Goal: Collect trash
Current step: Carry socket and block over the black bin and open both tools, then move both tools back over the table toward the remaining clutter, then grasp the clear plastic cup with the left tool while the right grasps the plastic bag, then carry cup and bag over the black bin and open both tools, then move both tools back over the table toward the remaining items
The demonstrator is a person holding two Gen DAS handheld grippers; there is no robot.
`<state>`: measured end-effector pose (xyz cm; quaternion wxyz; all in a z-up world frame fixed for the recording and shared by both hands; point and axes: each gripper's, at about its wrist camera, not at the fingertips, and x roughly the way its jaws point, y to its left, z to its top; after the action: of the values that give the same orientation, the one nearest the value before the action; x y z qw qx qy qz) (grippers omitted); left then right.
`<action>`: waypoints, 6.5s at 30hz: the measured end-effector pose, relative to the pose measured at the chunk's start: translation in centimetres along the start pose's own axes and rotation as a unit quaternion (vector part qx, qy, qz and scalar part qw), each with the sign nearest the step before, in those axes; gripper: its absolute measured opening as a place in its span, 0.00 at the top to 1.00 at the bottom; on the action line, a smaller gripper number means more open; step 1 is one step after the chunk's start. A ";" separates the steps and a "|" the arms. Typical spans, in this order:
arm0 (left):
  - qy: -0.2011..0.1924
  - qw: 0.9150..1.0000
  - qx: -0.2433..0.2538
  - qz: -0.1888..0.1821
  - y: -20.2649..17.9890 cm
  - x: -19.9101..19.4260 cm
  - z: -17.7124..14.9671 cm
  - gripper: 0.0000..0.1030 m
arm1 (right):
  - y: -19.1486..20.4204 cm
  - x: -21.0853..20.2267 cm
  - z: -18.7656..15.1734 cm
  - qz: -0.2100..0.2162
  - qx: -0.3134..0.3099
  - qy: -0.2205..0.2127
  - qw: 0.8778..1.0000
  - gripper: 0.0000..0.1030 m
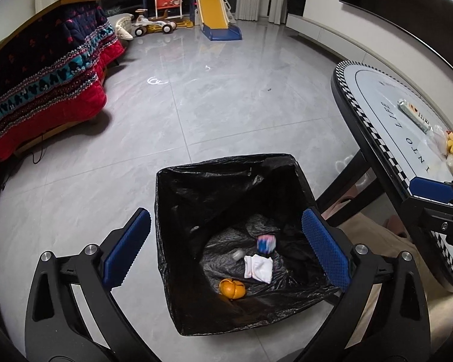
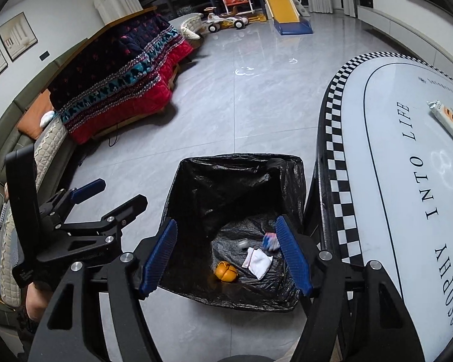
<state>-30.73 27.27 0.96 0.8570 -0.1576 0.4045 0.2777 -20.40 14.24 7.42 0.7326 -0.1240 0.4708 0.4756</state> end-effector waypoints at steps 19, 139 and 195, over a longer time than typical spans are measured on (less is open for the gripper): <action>-0.003 0.992 0.101 -0.071 -11.1 -0.6 3.7 0.06 | -8.4 -7.9 -1.6 -0.049 0.055 -0.079 0.994 0.31; -0.033 0.983 0.142 -0.113 -8.1 -4.2 1.1 0.36 | -4.1 -6.4 -1.7 -0.032 0.072 -0.103 0.992 0.65; 0.010 0.977 0.180 -0.112 -14.6 -0.5 4.0 0.06 | -11.0 -9.0 -1.8 -0.090 0.123 -0.128 0.980 0.29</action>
<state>-19.75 17.46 4.48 0.8930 -0.0477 0.4360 0.1009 -13.47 2.18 10.80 0.8363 -0.0127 0.4150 0.3580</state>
